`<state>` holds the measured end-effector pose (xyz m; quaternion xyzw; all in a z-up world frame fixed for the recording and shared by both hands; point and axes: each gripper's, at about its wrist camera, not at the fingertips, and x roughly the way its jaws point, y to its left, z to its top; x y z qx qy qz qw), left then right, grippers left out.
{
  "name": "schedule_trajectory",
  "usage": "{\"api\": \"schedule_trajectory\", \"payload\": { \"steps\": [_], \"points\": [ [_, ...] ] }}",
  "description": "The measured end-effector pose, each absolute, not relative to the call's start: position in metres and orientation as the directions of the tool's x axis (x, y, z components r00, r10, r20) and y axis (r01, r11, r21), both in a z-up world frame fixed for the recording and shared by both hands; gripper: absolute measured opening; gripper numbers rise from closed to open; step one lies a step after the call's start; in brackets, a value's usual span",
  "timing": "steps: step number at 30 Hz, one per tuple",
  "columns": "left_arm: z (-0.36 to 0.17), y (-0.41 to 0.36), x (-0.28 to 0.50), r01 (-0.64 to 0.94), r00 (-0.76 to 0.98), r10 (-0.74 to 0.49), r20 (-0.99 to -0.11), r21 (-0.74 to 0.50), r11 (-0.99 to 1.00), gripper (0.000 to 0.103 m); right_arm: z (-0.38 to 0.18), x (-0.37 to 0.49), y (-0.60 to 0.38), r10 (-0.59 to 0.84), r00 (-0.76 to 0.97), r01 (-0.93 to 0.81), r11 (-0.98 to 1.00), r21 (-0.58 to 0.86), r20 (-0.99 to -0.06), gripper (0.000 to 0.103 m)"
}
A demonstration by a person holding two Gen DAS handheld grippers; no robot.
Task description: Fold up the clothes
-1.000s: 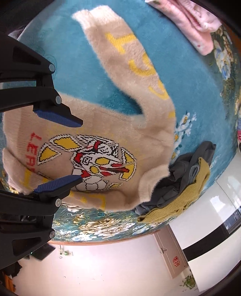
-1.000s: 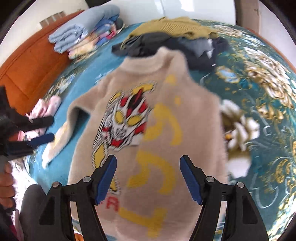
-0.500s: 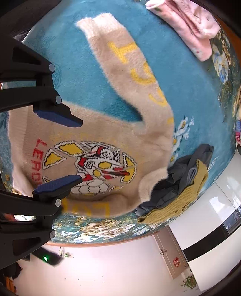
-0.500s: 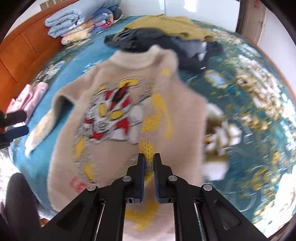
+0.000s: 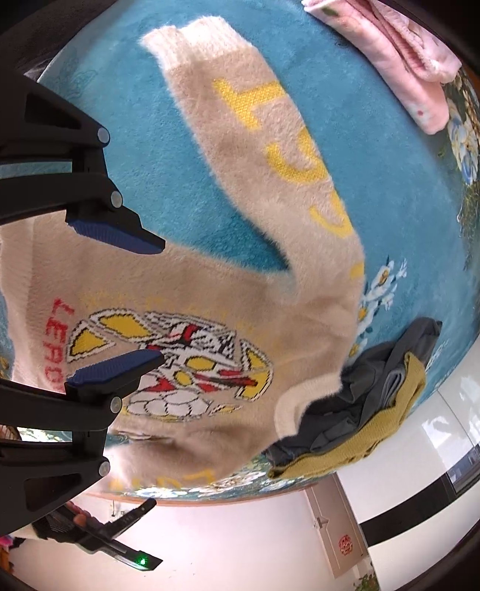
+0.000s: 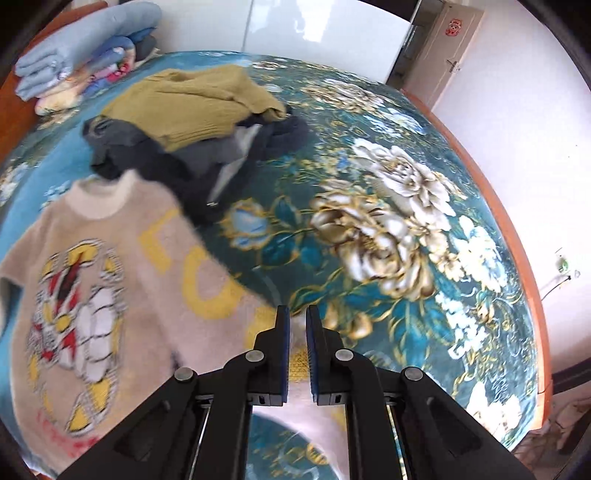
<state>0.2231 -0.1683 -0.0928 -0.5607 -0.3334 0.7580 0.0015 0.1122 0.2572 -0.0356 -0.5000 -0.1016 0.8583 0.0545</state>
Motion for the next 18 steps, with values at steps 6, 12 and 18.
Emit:
{"api": "schedule_trajectory", "payload": {
  "steps": [6, 12, 18],
  "points": [
    [-0.097, -0.185, 0.216, 0.391, -0.380, 0.337, -0.861, -0.480, -0.785, 0.058, -0.053, 0.088, 0.286, 0.204, -0.457, -0.056, -0.978, -0.201, -0.866, 0.008],
    [-0.096, -0.213, 0.217, 0.414, -0.405, 0.263, -0.876, -0.432, -0.801, 0.058, -0.049, 0.114, 0.270, 0.121, -0.535, -0.025, -0.992, -0.127, -0.836, 0.008],
    [-0.102, -0.258, 0.240, 0.529, -0.408, 0.113, -0.906, -0.336, -0.780, 0.058, -0.032, 0.154, 0.232, -0.079, -0.604, 0.056, -0.997, 0.056, -0.793, 0.013]
  ]
}}
